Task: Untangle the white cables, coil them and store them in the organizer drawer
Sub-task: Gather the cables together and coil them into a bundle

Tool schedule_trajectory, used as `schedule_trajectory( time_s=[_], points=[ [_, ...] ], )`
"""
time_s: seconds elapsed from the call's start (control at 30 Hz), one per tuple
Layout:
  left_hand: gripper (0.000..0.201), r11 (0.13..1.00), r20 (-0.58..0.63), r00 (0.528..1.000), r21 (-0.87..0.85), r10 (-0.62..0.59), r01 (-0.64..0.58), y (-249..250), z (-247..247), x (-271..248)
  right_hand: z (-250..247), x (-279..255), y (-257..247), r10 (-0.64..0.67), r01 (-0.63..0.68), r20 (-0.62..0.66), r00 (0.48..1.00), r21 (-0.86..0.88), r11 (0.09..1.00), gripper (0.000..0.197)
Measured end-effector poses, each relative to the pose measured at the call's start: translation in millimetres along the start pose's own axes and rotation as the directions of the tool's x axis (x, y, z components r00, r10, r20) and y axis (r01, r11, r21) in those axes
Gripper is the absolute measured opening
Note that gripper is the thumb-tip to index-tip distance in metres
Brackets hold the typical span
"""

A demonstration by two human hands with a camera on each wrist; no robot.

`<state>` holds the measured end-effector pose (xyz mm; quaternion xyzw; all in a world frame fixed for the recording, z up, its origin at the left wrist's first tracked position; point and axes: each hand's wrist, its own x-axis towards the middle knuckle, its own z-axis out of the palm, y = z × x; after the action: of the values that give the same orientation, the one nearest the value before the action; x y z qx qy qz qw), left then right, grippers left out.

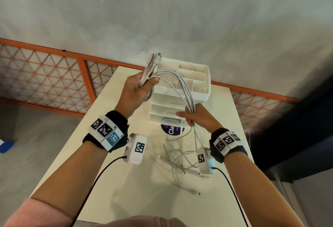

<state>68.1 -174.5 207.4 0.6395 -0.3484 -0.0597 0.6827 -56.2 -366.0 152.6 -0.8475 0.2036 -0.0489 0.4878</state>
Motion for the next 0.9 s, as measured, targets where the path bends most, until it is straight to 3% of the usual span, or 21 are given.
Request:
schedule_trajectory(
  time_s=[0.1, 0.2, 0.3, 0.4, 0.5, 0.6, 0.67, 0.73, 0.83, 0.9],
  points=[
    [0.019, 1.000, -0.067, 0.998, 0.020, -0.003, 0.004, -5, -9, 7, 2, -5, 35, 0.107, -0.108, -0.024, 0.994, -0.045, 0.993, 0.043],
    [0.027, 0.985, -0.122, 0.991, 0.156, -0.051, 0.069, -25, -11, 7, -2, -5, 47, 0.135, -0.136, -0.019, 0.991, -0.071, 0.988, 0.041],
    [0.028, 0.910, -0.244, 0.952, 0.325, -0.183, 0.258, -54, -20, 6, -14, -2, 39, 0.127, -0.131, -0.078, 0.989, -0.049, 0.990, 0.045],
    [0.023, 0.818, -0.292, 0.882, 0.348, -0.369, 0.457, -75, -37, 0, -30, -3, 24, 0.085, -0.090, -0.104, 0.991, -0.041, 0.995, 0.042],
    [0.034, 0.793, -0.237, 0.862, 0.341, -0.447, 0.505, -78, -44, -7, -37, -4, 8, 0.059, -0.069, -0.064, 0.996, -0.161, 0.985, 0.041],
    [0.024, 0.878, -0.189, 0.932, 0.319, -0.311, 0.357, -70, -36, -8, -35, 1, -5, 0.116, -0.113, -0.005, 0.993, -0.259, 0.959, 0.065],
    [0.020, 0.941, -0.123, 0.968, 0.235, -0.221, 0.244, -61, -27, -9, -30, 4, -14, 0.116, -0.088, 0.062, 0.991, -0.348, 0.933, 0.063],
    [0.018, 0.979, 0.025, 0.988, 0.141, -0.151, 0.146, -49, -17, -11, -21, 3, -24, 0.104, -0.032, 0.130, 0.986, -0.467, 0.884, 0.059],
    [0.031, 0.992, 0.274, 0.956, 0.095, -0.107, 0.083, -29, 2, -17, -6, 2, -39, 0.075, 0.042, 0.211, 0.975, -0.500, 0.865, 0.056],
    [0.028, 0.982, 0.375, 0.913, 0.151, -0.161, 0.112, -25, 17, -21, 0, 2, -49, 0.048, 0.066, 0.239, 0.970, -0.449, 0.891, 0.054]
  ],
)
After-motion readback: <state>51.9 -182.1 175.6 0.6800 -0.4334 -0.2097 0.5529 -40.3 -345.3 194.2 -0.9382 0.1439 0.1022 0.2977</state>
